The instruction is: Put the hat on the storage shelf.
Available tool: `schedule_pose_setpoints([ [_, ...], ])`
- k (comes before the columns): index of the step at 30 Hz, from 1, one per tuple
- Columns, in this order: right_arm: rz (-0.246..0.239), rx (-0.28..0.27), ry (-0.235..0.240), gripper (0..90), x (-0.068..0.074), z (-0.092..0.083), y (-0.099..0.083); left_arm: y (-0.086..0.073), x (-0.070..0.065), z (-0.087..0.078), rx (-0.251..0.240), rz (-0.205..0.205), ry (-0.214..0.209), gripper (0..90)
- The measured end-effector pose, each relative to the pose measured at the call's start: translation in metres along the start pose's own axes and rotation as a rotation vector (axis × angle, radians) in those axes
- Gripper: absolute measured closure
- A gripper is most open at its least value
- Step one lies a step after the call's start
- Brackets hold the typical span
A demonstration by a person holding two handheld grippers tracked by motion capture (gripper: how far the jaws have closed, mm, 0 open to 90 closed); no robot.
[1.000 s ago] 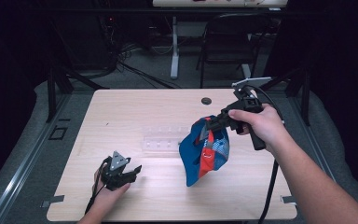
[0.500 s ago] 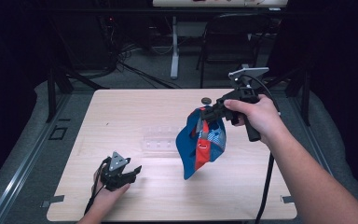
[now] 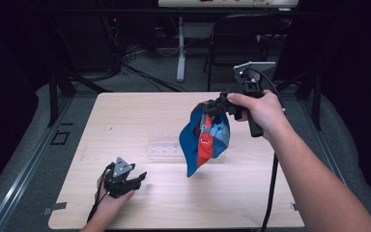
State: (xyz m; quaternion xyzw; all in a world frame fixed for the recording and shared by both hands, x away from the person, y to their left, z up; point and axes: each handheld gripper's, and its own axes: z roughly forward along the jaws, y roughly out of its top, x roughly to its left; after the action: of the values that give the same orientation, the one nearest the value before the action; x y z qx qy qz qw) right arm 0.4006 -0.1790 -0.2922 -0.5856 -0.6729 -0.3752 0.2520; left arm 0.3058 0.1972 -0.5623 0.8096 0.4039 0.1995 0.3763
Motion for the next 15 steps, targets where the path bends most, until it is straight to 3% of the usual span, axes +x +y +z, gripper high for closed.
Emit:
schedule_pose_setpoints([
  [5, 0.0, -0.038, 0.029, 78.3, 0.003, 0.001, 0.008, 0.001, 0.0, 0.0, 0.008, 0.001, -0.011, 44.0],
  [15, 0.015, -0.067, 0.033, 78.3, 0.003, 0.013, 0.023, 0.001, -0.002, 0.0, -0.006, 0.013, -0.005, 43.9],
])
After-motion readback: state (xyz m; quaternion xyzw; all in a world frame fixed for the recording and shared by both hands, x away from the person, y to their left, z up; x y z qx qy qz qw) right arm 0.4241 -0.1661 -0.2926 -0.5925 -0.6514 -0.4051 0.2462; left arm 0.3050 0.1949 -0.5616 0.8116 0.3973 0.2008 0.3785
